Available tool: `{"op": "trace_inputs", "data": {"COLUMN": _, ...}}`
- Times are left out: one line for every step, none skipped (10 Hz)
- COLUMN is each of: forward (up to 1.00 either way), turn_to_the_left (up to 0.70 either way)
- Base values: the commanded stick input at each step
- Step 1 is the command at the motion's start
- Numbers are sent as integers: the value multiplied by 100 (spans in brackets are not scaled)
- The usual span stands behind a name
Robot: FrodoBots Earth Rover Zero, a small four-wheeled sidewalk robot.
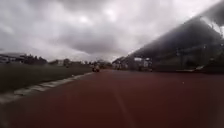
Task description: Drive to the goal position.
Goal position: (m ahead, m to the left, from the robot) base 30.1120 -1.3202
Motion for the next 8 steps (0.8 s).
{"op": "trace_inputs", "data": {"forward": 50, "turn_to_the_left": 2}}
{"op": "trace_inputs", "data": {"forward": 50, "turn_to_the_left": 2}}
{"op": "trace_inputs", "data": {"forward": 50, "turn_to_the_left": 2}}
{"op": "trace_inputs", "data": {"forward": 50, "turn_to_the_left": 2}}
{"op": "trace_inputs", "data": {"forward": 50, "turn_to_the_left": 2}}
{"op": "trace_inputs", "data": {"forward": 50, "turn_to_the_left": 2}}
{"op": "trace_inputs", "data": {"forward": 50, "turn_to_the_left": 2}}
{"op": "trace_inputs", "data": {"forward": 50, "turn_to_the_left": 2}}
